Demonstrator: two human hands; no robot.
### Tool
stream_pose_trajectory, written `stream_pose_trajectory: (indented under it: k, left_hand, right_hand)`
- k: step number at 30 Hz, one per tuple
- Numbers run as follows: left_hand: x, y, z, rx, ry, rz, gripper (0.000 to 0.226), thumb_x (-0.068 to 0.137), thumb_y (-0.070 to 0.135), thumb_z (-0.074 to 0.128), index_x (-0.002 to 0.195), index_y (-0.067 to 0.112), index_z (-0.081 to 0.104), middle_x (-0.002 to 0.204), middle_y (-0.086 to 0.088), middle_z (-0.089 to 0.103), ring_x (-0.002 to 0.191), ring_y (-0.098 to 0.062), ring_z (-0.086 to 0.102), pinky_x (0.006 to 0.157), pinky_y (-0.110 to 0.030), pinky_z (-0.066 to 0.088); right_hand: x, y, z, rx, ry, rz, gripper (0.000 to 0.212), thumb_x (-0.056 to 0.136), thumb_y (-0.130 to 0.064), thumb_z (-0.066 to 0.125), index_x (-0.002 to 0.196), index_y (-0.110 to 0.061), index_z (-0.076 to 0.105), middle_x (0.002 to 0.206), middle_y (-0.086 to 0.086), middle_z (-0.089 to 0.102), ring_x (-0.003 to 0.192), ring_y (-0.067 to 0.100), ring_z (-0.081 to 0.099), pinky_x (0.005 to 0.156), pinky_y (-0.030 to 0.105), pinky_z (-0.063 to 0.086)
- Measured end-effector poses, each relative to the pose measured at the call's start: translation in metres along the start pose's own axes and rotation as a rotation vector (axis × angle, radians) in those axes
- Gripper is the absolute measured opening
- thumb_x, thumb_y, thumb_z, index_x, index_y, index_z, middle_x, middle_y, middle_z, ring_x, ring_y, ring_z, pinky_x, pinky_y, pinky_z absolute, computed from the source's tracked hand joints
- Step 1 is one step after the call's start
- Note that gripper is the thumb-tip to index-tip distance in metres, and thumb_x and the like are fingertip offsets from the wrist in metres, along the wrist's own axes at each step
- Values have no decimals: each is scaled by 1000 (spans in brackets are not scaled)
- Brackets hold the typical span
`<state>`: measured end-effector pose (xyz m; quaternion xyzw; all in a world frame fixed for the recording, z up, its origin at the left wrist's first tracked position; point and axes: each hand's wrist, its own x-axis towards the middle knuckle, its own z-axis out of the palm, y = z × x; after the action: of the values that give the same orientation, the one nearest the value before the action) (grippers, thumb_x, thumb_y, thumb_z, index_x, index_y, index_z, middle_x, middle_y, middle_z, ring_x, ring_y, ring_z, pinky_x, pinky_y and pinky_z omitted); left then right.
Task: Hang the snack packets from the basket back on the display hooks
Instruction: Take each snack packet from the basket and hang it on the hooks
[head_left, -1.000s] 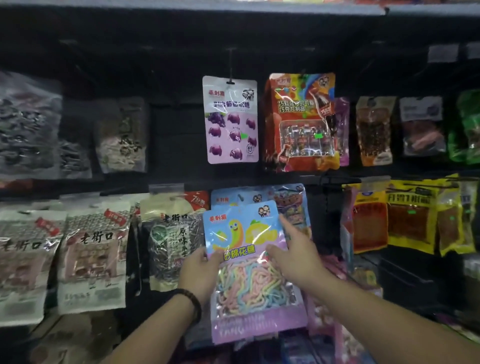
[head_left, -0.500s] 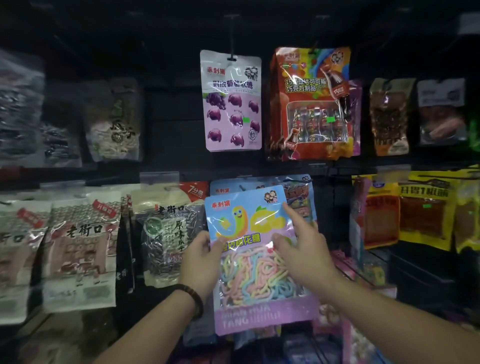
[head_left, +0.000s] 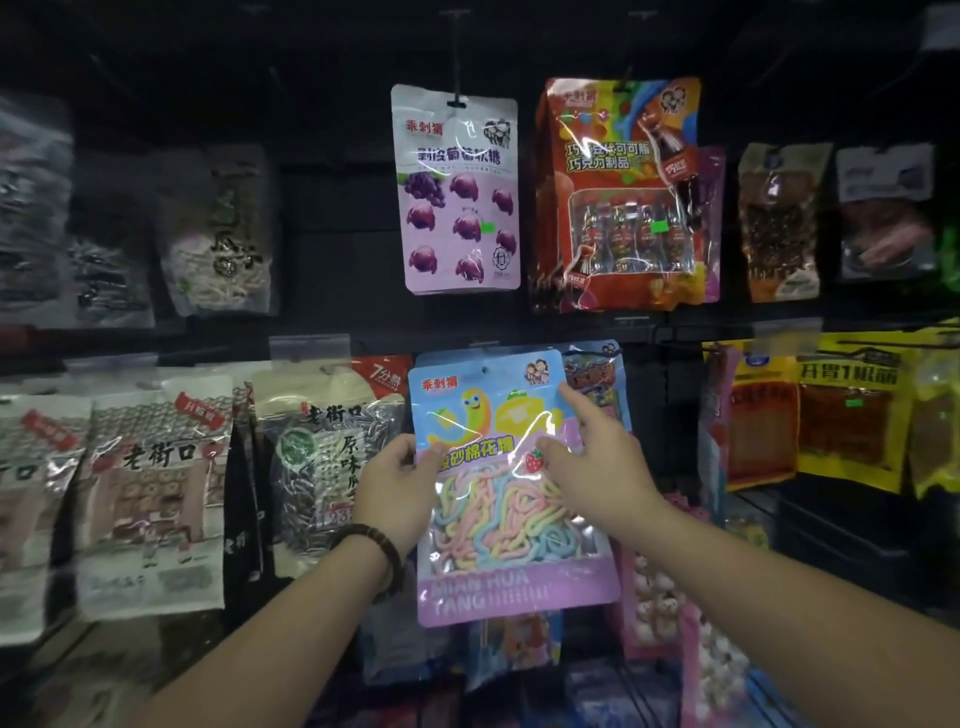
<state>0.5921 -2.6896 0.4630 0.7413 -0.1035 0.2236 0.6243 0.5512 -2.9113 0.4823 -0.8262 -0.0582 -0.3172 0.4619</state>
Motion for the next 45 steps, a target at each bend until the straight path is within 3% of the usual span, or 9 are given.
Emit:
stream_pose_trajectory:
  k: [3, 7, 10, 14, 19, 25, 28, 34, 45]
  left_hand:
    - [5, -5, 2, -5, 9, -21, 27, 102, 33, 67, 100, 6, 71, 95, -16, 79, 69, -20, 64, 59, -27, 47]
    - [14, -16, 7, 31, 19, -48, 31, 101, 33, 68, 96, 3, 70, 91, -22, 75, 67, -21, 59, 61, -28, 46]
    - [21, -21, 9, 43, 50, -92, 38, 101, 33, 68, 91, -3, 64, 72, -11, 62, 60, -20, 50, 48, -23, 39]
    - [42, -28, 13, 17, 50, -128, 57, 86, 60, 69, 76, 6, 55, 69, -8, 57, 65, -21, 54, 63, -34, 44]
    - [50, -32, 22, 181, 77, -160, 38, 96, 46, 67, 75, 17, 59, 76, -14, 68, 74, -33, 68, 66, -35, 50]
    - [19, -38, 17, 267, 77, -249, 25, 86, 31, 76, 104, 18, 64, 102, 1, 69, 94, -25, 68, 90, -33, 56]
    - [-14, -34, 16, 320, 77, -268, 26, 88, 24, 73, 107, 22, 56, 104, -2, 67, 96, -32, 70, 89, -41, 60]
    - [-116, -32, 18, 423, -323, -85, 7, 97, 19, 69, 93, 22, 65, 83, 7, 66, 72, -8, 61, 56, -10, 41]
    - [-309, -130, 37, 605, -863, -144, 13, 93, 35, 60, 92, 27, 70, 94, 8, 75, 90, -14, 70, 83, -32, 58]
  right_hand:
    - [3, 3, 1, -8, 0, 6, 72, 104, -31, 67, 167, -42, 32, 159, 6, 54, 61, 8, 71, 46, 17, 51]
    - [9, 8, 5, -66, -19, 10, 73, 105, -29, 65, 168, -38, 30, 160, 3, 52, 82, 19, 75, 55, 20, 53]
    - [18, 14, 14, -109, -77, 29, 77, 105, -22, 62, 169, -41, 23, 158, 6, 56, 56, 17, 64, 50, 23, 52]
    - [34, 10, 22, -176, -157, 88, 84, 105, -15, 59, 172, -38, 13, 161, 12, 52, 60, 9, 59, 38, 10, 39]
    - [35, 12, 34, -292, -268, 152, 104, 100, -17, 66, 170, -42, -6, 121, 10, 67, 77, 25, 72, 54, 31, 54]
    - [2, 21, 15, -455, -441, 168, 76, 104, -18, 65, 169, -18, 27, 162, 14, 50, 120, 30, 69, 73, 20, 50]
    - [-25, 26, 2, -518, -506, 185, 69, 104, -26, 67, 165, -18, 37, 150, 14, 58, 101, 25, 71, 77, 30, 59]
    - [-109, 50, -19, -514, -630, 259, 39, 105, -36, 68, 141, -20, 61, 128, 4, 67, 102, 23, 69, 84, 37, 58]
    - [-319, 157, -29, -461, -745, 488, 6, 97, -28, 71, 96, -24, 76, 91, -7, 74, 92, 13, 71, 75, 24, 48]
